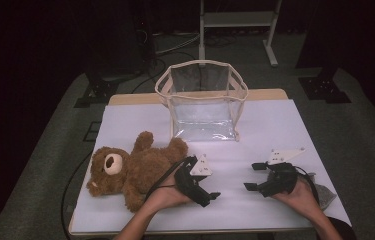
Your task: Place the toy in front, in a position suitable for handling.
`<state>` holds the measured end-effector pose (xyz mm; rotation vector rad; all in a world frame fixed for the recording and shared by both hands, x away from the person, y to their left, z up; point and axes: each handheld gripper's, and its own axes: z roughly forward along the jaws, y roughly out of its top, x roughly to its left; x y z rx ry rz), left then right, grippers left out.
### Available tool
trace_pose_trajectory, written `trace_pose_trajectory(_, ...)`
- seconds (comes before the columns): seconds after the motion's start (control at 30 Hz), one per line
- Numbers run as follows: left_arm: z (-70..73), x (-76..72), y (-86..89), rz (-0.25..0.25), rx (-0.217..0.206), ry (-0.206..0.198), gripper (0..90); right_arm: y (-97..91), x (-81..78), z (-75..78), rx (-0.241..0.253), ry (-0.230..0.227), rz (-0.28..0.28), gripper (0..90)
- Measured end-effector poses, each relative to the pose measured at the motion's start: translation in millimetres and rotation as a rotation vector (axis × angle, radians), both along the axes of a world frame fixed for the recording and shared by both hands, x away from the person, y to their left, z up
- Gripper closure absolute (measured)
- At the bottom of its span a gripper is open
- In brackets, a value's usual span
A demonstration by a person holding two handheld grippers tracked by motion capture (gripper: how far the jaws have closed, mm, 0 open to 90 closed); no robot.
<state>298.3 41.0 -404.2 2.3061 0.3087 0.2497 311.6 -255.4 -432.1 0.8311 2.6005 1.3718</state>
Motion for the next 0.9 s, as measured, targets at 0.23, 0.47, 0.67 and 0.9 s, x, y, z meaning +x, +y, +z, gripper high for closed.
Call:
trace_pose_trajectory(0.23, 6.4, -0.7, 1.2, -0.018, -0.007, 0.002, 7.1, -1.9, 1.2, -1.8, 0.004, 0.01, 0.004, 15.9)
trace_pose_trajectory(0.47, 18.0, -8.1, 4.0, -0.068, -0.011, -0.012, 7.1, -0.4, 0.0, -3.3, -0.011, 0.021, 0.006, 15.9)
trace_pose_trajectory(0.67, 27.6, -11.9, 9.6, -0.091, -0.005, -0.031, 7.4, 2.4, -1.8, -3.5, -0.021, 0.012, 0.019, 15.9)
trace_pose_trajectory(0.9, 37.4, -11.6, 17.1, -0.091, -0.022, -0.043, 7.6, 3.2, -0.4, -6.2, -0.021, 0.021, 0.023, 15.9)
